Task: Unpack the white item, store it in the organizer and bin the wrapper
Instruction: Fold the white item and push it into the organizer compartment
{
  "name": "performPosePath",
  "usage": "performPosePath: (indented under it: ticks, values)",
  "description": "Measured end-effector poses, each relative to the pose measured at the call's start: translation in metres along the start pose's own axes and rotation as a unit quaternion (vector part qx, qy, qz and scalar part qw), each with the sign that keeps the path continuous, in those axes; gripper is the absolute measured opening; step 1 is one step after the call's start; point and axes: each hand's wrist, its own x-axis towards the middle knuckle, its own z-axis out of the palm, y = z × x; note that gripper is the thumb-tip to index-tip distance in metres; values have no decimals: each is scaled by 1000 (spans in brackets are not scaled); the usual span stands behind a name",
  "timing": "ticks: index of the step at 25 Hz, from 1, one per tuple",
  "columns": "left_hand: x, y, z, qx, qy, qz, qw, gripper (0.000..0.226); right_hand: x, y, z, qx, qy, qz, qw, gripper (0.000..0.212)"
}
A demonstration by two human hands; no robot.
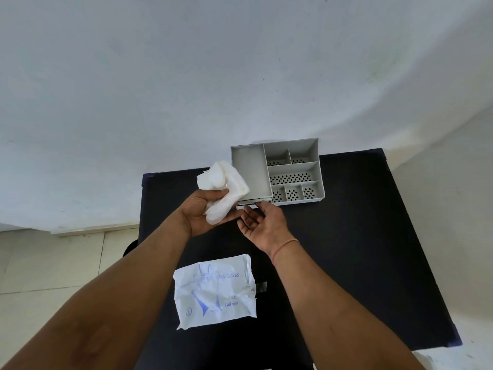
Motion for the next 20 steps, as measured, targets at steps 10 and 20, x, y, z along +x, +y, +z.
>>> performPosePath:
  ticks: [10, 20]
  values:
    - [9, -6, -14, -19, -36, -3, 999, 33, 21, 7, 4, -54, 51, -34, 997, 15]
    - [15, -3, -23, 20, -63, -20, 998, 32, -11, 63, -51, -72, 98, -68, 990, 13]
